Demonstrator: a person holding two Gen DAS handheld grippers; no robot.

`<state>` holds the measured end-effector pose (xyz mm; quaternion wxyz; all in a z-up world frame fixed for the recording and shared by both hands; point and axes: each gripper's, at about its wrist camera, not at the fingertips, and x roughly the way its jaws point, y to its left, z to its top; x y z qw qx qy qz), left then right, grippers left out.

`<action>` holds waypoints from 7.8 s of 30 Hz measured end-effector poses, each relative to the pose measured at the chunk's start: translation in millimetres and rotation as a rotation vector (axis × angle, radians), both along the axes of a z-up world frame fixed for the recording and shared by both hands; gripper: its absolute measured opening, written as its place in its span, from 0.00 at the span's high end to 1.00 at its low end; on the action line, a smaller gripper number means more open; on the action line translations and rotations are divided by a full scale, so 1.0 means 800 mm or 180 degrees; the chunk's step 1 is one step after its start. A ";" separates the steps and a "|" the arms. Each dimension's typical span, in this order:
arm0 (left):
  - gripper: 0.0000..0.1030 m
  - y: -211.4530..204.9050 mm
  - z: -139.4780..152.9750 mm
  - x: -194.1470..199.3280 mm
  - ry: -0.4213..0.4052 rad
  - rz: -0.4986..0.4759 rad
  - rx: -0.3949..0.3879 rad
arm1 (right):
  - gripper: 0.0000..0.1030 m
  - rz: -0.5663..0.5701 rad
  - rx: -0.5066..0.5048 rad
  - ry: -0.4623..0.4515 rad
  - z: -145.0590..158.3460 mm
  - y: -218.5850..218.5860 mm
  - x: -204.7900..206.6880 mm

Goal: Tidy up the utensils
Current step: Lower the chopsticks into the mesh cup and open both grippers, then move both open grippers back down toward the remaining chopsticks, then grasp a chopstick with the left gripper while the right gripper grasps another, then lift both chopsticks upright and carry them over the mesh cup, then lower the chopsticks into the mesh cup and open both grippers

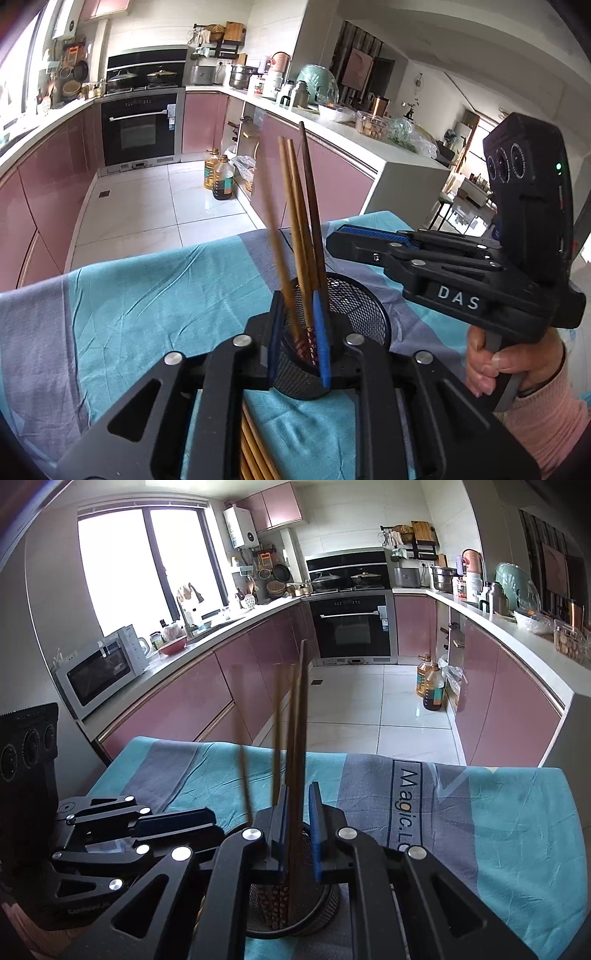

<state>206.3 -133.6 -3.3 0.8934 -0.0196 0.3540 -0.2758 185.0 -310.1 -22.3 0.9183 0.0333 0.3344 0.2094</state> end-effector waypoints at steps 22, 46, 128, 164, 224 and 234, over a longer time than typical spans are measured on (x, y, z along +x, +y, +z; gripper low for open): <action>0.61 0.102 -0.040 -0.084 -0.0151 0.0363 0.0238 | 0.44 0.0514 0.0141 -0.0424 0.008 0.030 -0.119; 0.68 0.113 -0.142 -0.156 0.0655 0.0031 0.0209 | 0.52 0.0668 0.0162 0.0618 -0.119 0.089 -0.142; 0.93 0.094 -0.144 -0.106 0.0744 0.0297 0.0311 | 0.94 0.0490 0.0009 0.0722 -0.128 0.088 -0.111; 0.93 0.105 -0.001 -0.124 0.0121 -0.0112 -0.0265 | 0.94 0.0313 0.0311 -0.0193 -0.008 0.010 -0.134; 0.93 -0.020 0.045 0.007 0.0078 -0.0177 0.0384 | 0.94 0.0129 -0.0084 -0.0073 0.018 0.002 -0.020; 0.84 -0.019 0.034 0.026 0.0150 -0.0042 0.0357 | 0.93 0.0018 -0.0047 0.0001 0.009 0.003 -0.011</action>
